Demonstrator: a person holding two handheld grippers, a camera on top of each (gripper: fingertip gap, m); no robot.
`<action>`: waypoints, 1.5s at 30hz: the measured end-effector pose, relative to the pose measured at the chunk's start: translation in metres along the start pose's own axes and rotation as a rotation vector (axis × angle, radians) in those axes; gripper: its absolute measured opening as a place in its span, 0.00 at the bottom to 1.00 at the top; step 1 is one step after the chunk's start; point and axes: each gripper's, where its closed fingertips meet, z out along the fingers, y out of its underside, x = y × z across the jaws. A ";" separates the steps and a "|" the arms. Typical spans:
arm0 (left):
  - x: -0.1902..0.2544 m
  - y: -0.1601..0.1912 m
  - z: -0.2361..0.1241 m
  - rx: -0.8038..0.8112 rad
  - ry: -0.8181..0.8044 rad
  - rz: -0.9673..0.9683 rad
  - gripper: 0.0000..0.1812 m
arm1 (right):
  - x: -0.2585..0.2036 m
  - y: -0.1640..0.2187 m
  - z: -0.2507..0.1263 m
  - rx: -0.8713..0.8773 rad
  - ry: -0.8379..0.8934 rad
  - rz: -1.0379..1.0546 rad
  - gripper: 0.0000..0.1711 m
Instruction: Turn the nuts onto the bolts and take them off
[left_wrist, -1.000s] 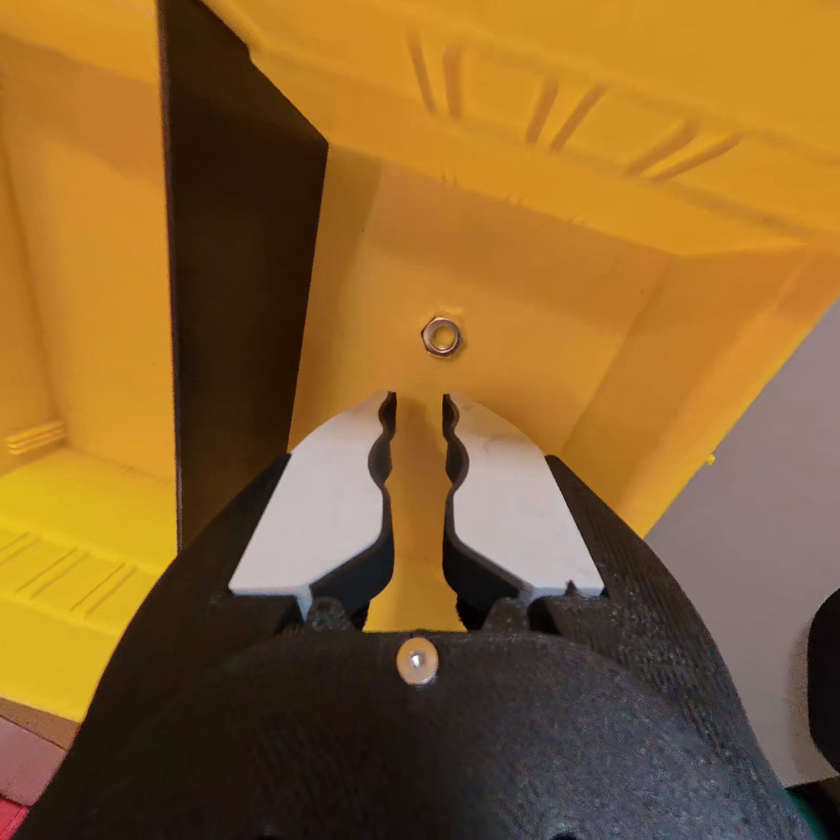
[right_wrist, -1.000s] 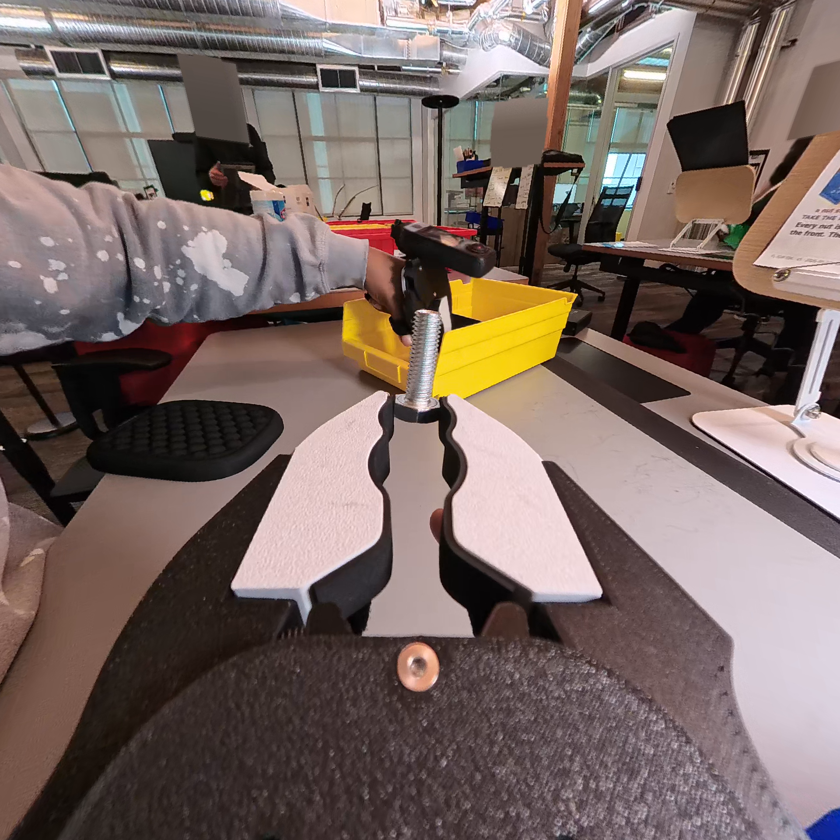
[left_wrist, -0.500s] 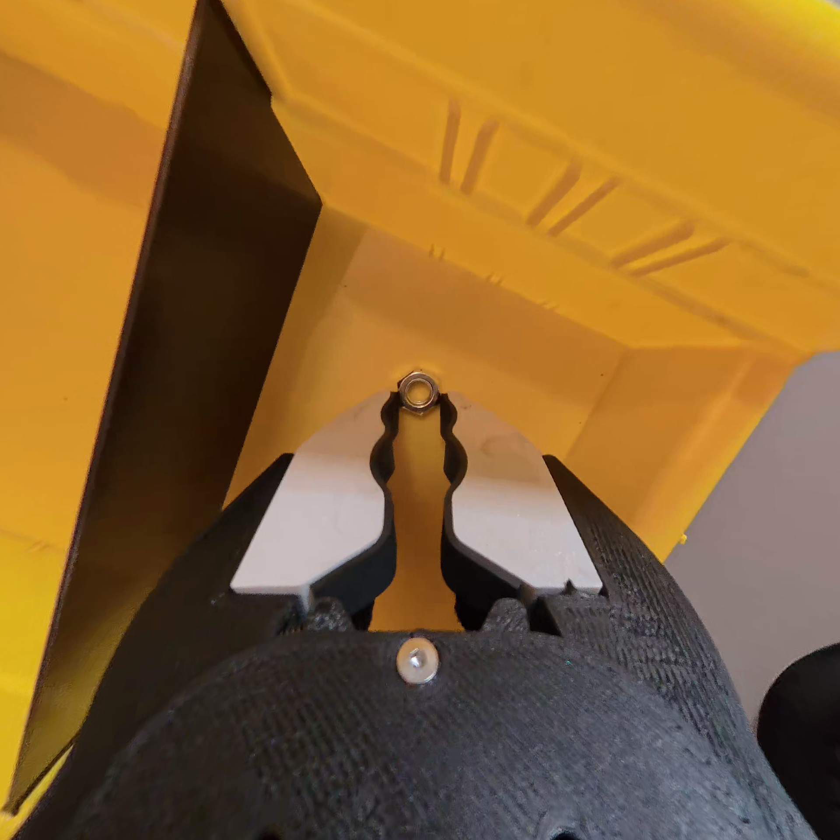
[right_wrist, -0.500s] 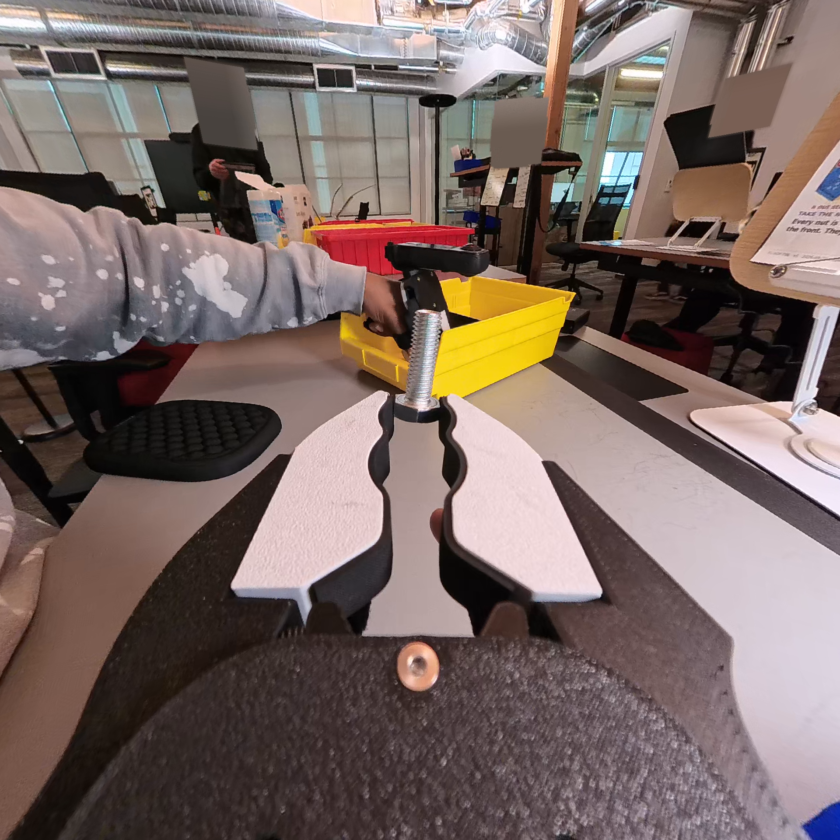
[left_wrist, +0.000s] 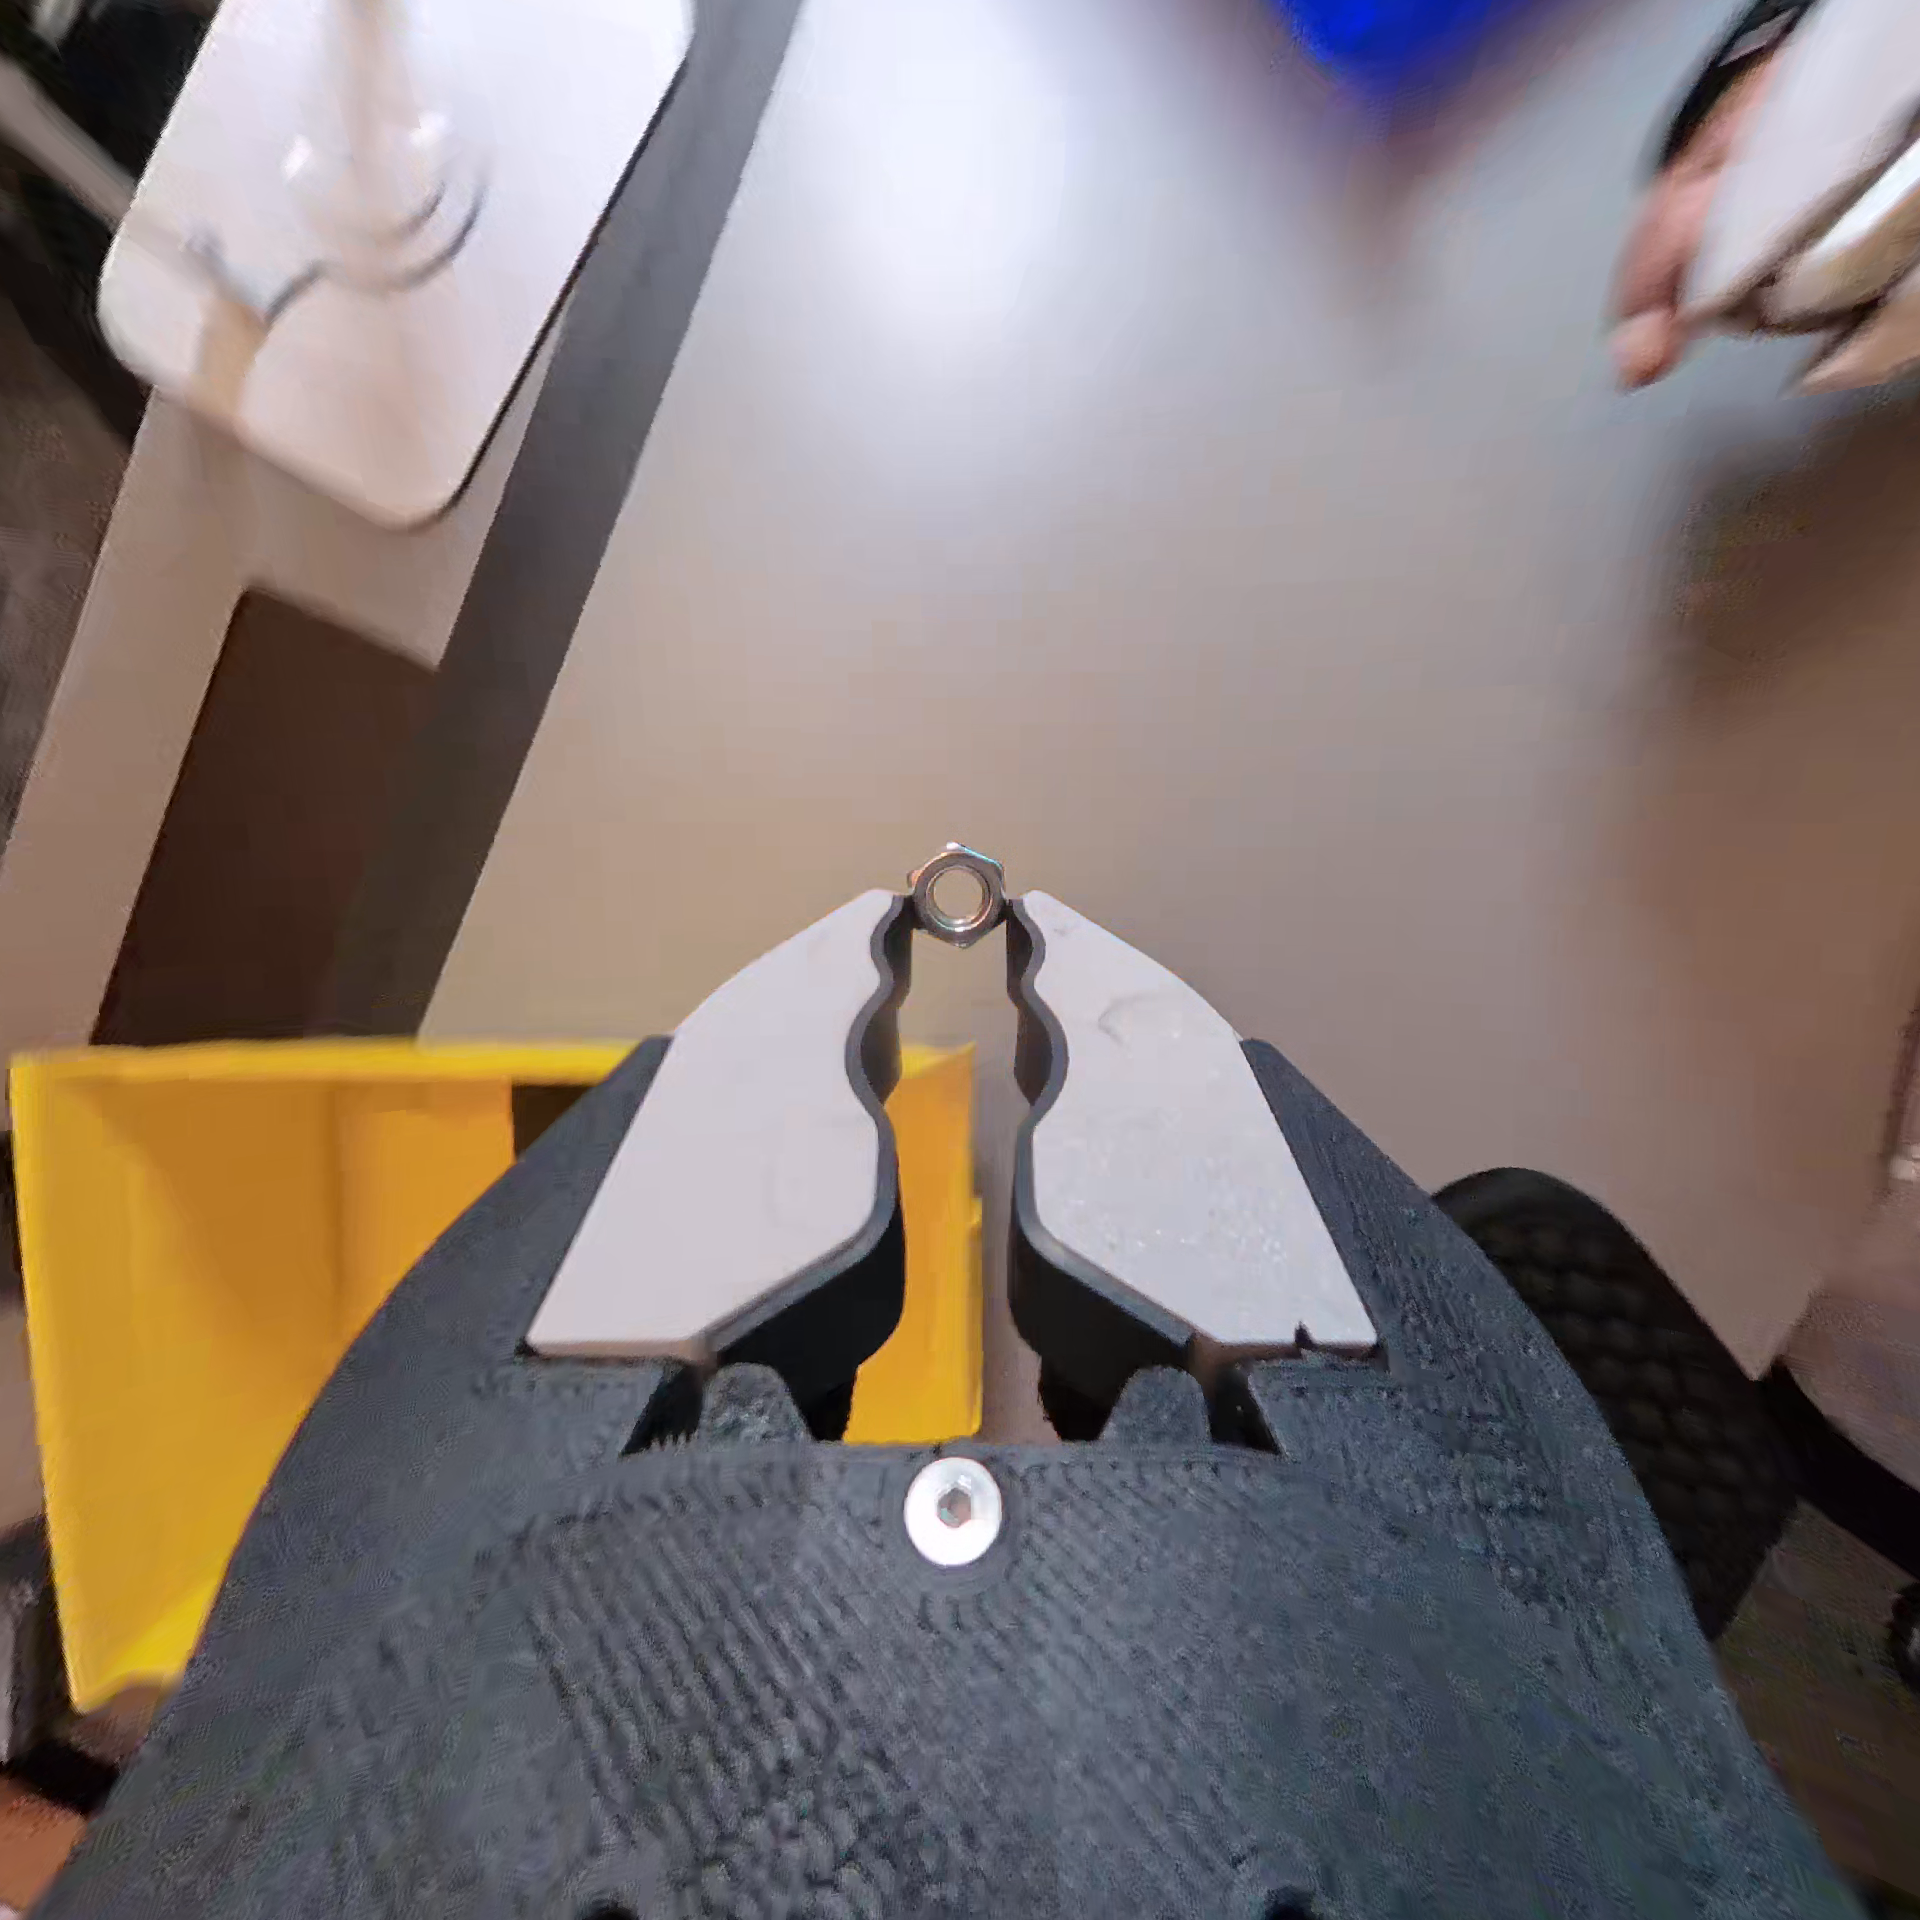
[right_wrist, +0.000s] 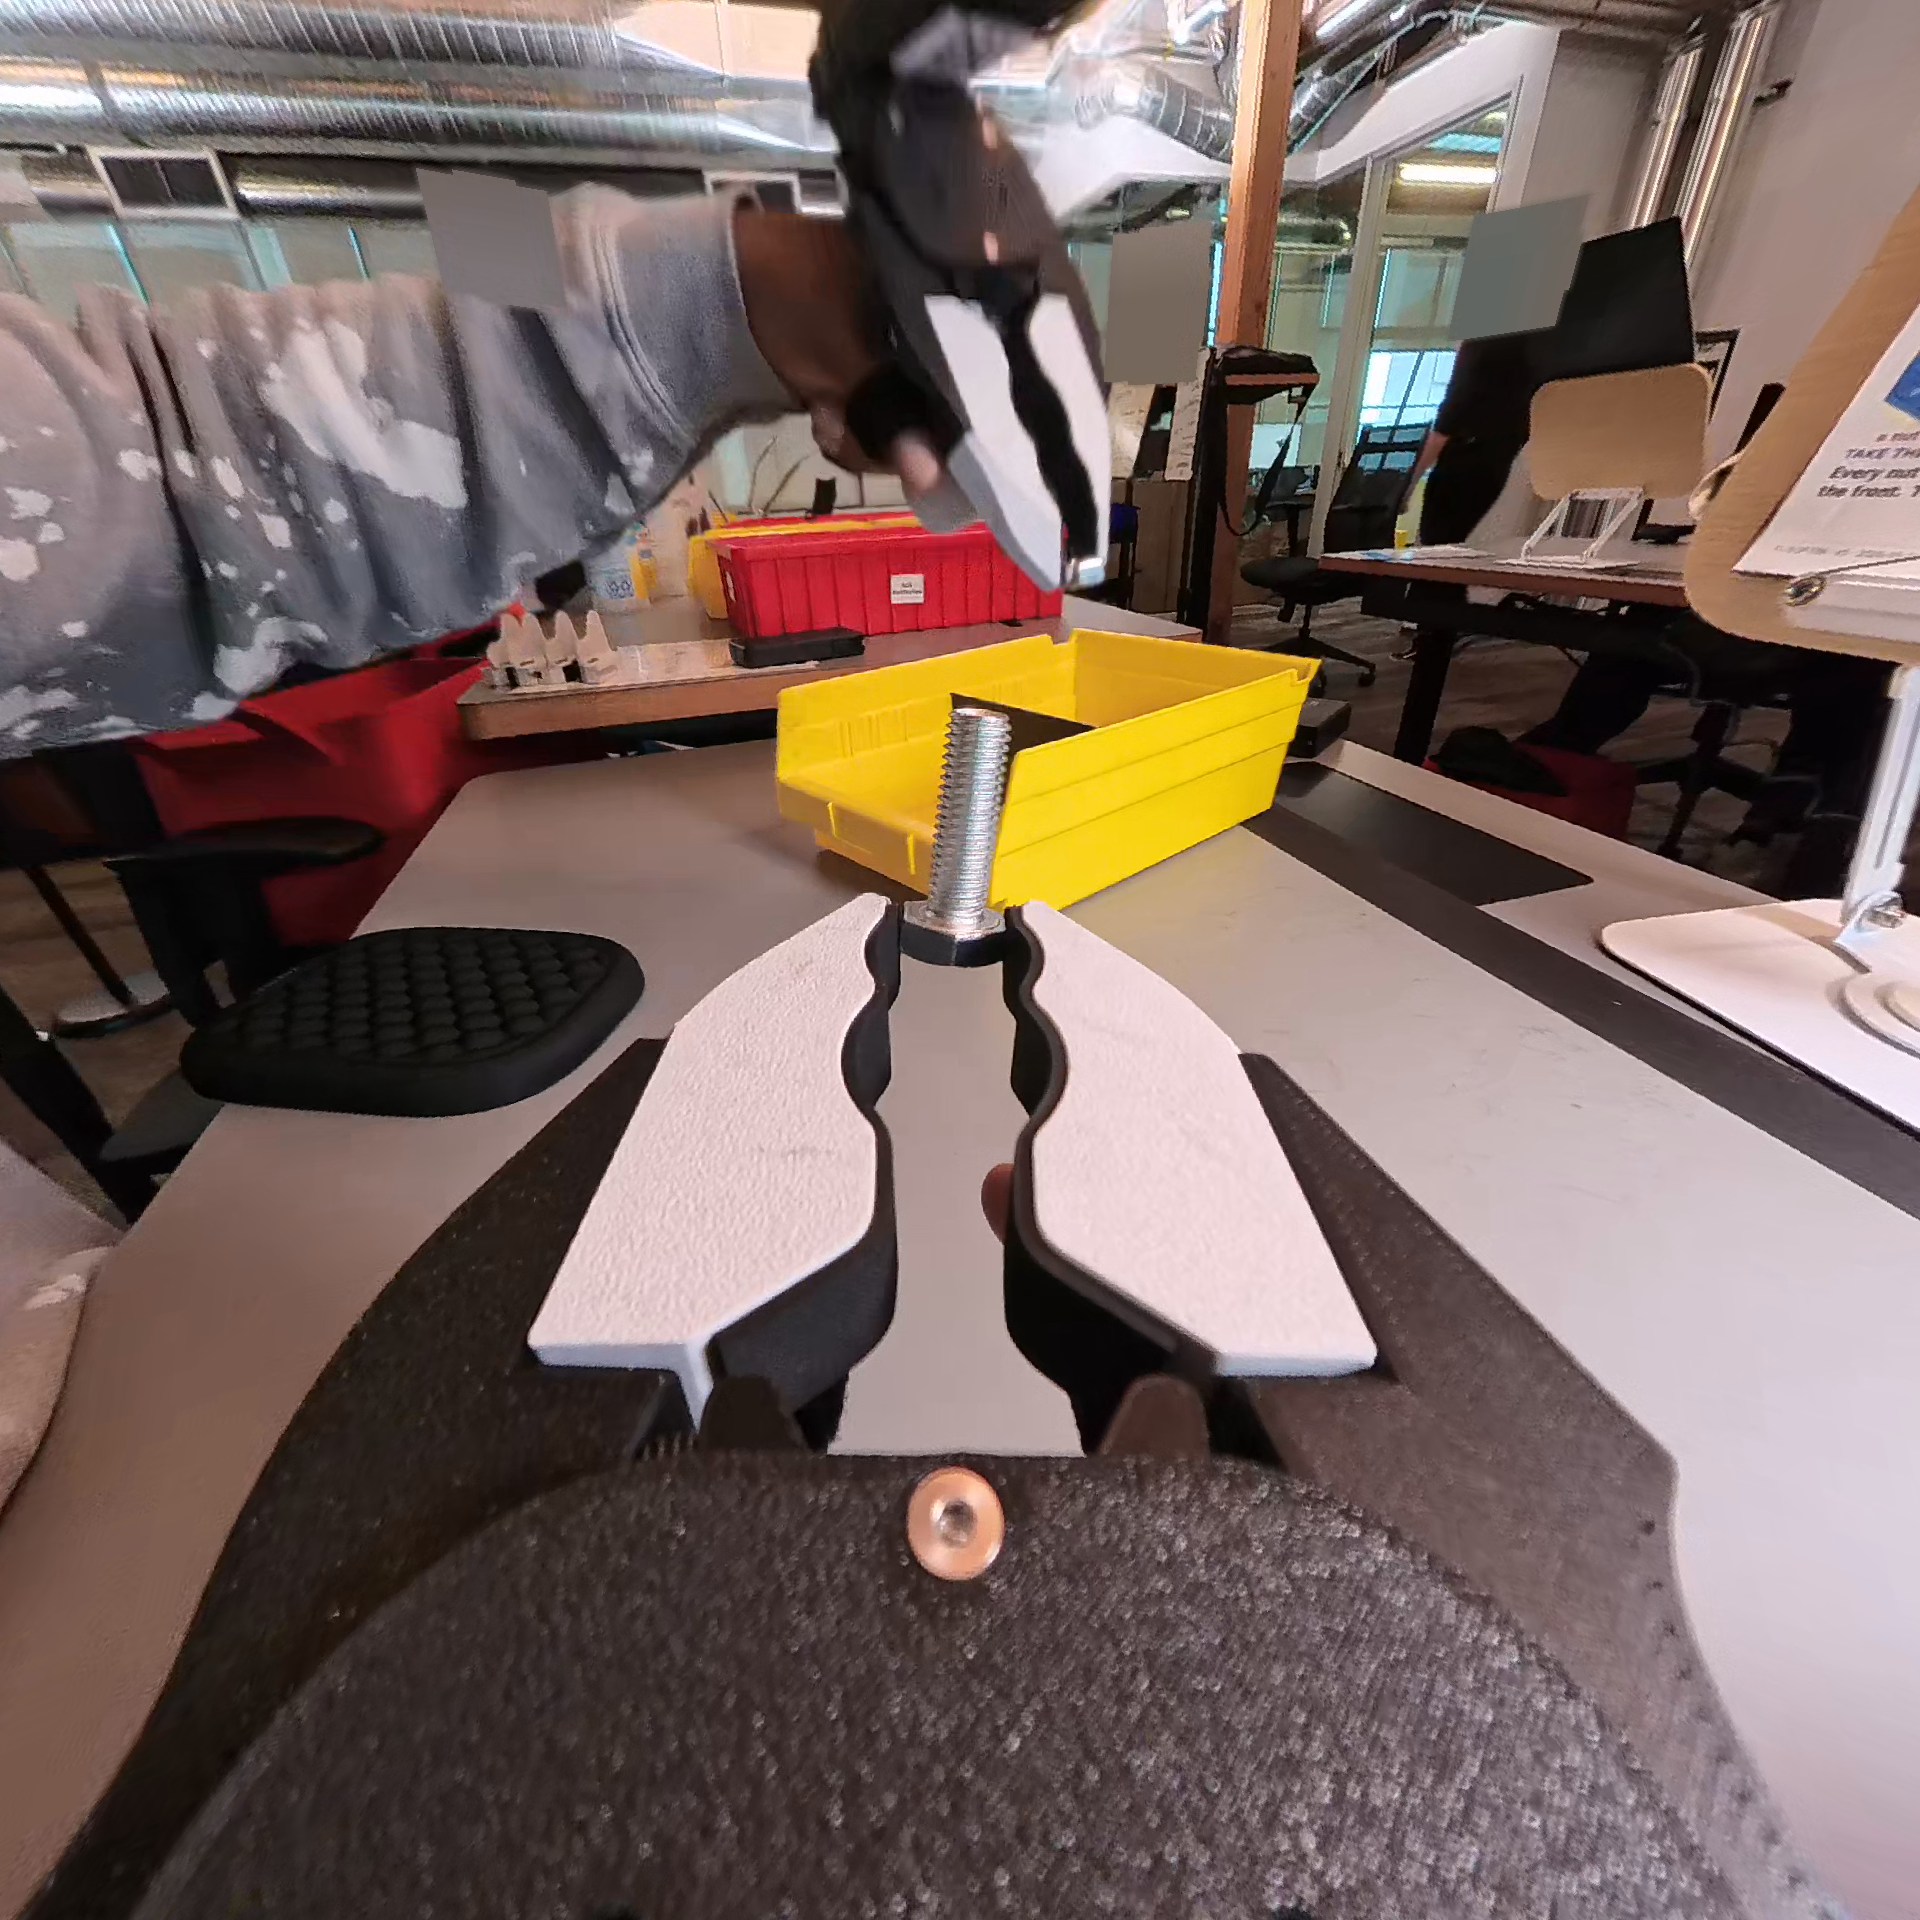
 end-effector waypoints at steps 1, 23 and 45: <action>0.017 -0.017 -0.001 0.010 0.033 0.042 0.10 | -0.001 0.001 0.001 0.001 0.000 0.002 0.11; 0.159 -0.117 0.043 -0.012 0.320 0.347 0.10 | 0.006 -0.008 -0.003 0.067 0.079 -0.040 0.11; 0.164 -0.113 0.042 -0.017 0.338 0.349 0.10 | 0.004 -0.007 0.000 0.061 0.121 -0.114 0.11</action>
